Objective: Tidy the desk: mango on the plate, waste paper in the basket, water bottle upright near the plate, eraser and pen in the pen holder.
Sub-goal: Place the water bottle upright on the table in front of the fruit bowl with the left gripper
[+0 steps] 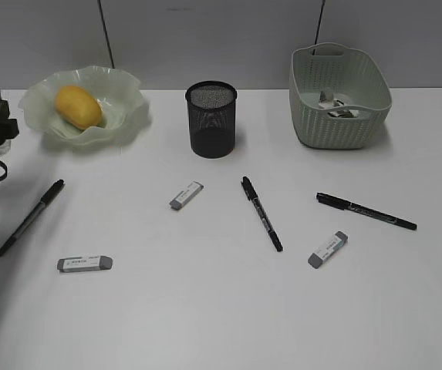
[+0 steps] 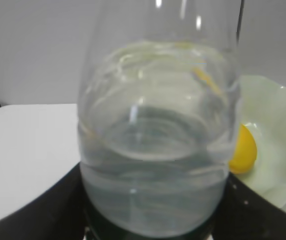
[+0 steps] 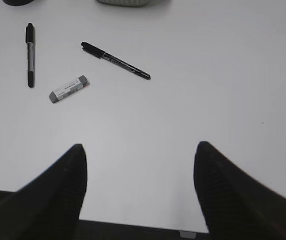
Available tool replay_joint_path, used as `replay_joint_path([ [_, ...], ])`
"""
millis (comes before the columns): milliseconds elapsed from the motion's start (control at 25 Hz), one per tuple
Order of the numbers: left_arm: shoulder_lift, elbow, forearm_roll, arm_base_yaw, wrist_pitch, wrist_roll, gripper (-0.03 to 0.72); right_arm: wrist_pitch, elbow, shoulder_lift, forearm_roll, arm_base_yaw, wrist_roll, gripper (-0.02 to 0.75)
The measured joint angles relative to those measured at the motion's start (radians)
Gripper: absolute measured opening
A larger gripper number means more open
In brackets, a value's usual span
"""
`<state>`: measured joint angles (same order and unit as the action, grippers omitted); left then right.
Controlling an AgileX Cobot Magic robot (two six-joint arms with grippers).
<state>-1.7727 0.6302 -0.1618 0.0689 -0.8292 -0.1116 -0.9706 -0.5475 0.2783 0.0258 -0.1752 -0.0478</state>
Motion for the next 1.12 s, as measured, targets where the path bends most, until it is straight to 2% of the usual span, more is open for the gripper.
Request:
replay_joint_path([
  [200,-0.122,0.000,0.027,0.000,-0.122,0.078,0.496,0.000,0.000,0.000,0.001,0.000,0.000,0.529],
  [440,-0.251,0.005,0.076,0.003,-0.271,0.094,0.496,0.001,0.000,0.000,0.001,0.000,0.000,0.529],
  [880,-0.405,0.101,0.081,0.003,-0.360,0.165,0.496,0.000,0.000,0.000,0.001,0.000,0.004,0.529],
  [1120,-0.416,0.096,0.081,0.003,-0.383,0.175,0.498,0.000,0.000,0.000,0.002,0.000,0.007,0.529],
])
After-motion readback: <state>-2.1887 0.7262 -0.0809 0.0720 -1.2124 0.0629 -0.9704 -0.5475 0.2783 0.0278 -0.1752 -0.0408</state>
